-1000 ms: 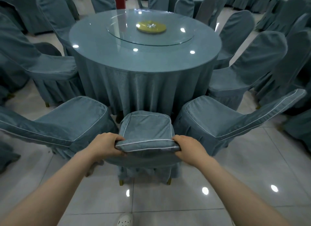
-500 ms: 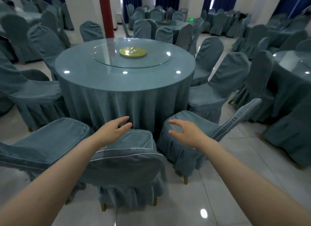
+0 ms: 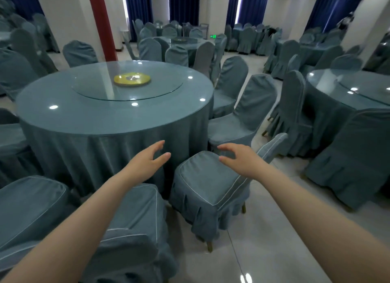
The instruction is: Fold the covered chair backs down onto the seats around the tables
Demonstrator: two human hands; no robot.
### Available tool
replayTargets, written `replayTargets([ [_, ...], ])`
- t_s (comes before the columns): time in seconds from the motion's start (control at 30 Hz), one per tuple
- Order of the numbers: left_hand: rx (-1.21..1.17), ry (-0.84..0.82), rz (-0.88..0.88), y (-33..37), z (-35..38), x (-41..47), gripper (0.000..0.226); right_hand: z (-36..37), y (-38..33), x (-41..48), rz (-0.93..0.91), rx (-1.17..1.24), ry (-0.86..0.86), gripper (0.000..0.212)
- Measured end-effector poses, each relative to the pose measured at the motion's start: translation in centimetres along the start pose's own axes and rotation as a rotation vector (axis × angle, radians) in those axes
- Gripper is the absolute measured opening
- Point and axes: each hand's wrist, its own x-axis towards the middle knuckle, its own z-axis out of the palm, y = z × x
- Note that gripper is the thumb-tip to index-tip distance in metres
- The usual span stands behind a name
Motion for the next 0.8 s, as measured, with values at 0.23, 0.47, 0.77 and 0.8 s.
replayTargets([
  [0.23,-0.161,-0.034,-0.017,3.9,6.9,11.0,0.059,-4.7,9.8,5.2,0.064,-0.12,-0.082,0.044],
  [0.47,-0.125,-0.192,-0.017,9.1,14.6,18.4,0.058,-8.8,19.3,9.5,0.122,-0.139,-0.105,0.041],
  [0.77,-0.028,-0.237,-0.156,14.8,24.1,22.1,0.05,-10.8,31.3,14.7,-0.087,-0.228,-0.467,0.063],
  [0.8,-0.029,-0.244,-0.19,15.5,25.3,22.2,0.052,-10.9,32.4,15.0,-0.162,-0.266,-0.506,0.063],
])
